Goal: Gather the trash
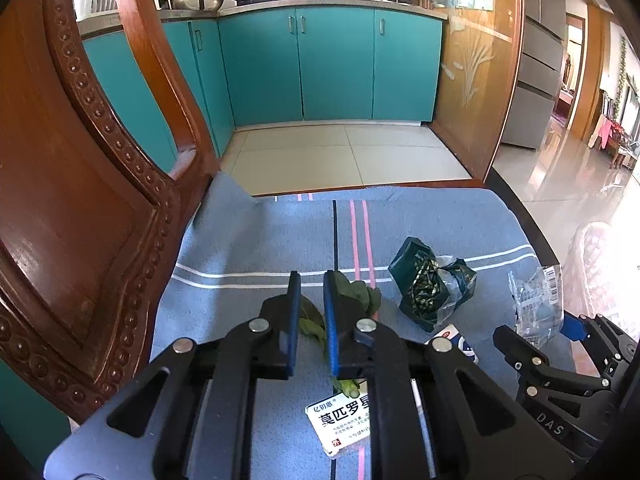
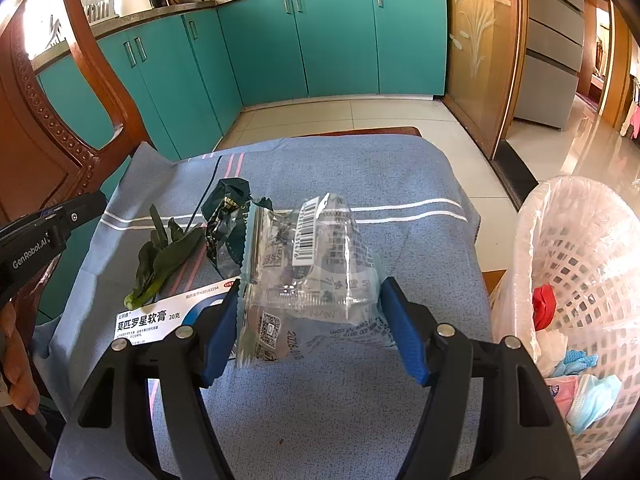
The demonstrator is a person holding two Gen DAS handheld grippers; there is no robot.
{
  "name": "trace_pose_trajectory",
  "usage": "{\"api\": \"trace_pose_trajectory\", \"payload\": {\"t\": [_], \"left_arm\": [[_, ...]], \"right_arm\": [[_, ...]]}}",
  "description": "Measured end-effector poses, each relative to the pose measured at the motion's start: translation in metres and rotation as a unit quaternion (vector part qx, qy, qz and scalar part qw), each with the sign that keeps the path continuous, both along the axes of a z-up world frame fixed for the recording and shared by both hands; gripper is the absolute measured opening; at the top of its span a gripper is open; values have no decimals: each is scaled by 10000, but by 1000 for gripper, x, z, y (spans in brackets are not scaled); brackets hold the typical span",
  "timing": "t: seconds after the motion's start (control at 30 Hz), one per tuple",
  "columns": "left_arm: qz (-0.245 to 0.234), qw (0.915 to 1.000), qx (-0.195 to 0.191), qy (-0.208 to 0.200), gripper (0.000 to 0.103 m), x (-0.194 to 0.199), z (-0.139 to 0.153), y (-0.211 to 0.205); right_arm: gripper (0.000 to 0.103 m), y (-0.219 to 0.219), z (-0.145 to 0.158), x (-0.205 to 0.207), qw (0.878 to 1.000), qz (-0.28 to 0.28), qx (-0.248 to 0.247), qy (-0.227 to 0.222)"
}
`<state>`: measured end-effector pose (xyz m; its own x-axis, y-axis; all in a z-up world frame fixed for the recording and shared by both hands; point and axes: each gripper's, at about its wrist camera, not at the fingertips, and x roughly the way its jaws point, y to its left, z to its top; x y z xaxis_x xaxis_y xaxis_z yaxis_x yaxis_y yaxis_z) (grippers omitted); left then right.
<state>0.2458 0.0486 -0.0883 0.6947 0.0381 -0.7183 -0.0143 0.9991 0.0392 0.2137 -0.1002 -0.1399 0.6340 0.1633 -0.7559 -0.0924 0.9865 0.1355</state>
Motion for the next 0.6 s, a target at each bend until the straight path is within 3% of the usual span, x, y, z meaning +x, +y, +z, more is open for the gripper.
{"api": "trace_pose_trajectory", "payload": {"t": [0.6], "left_arm": [[87,9995,85,-283,13,-13,14,-2]], "right_arm": [[68,-5,10,-9,9998,28,70,-168]]}}
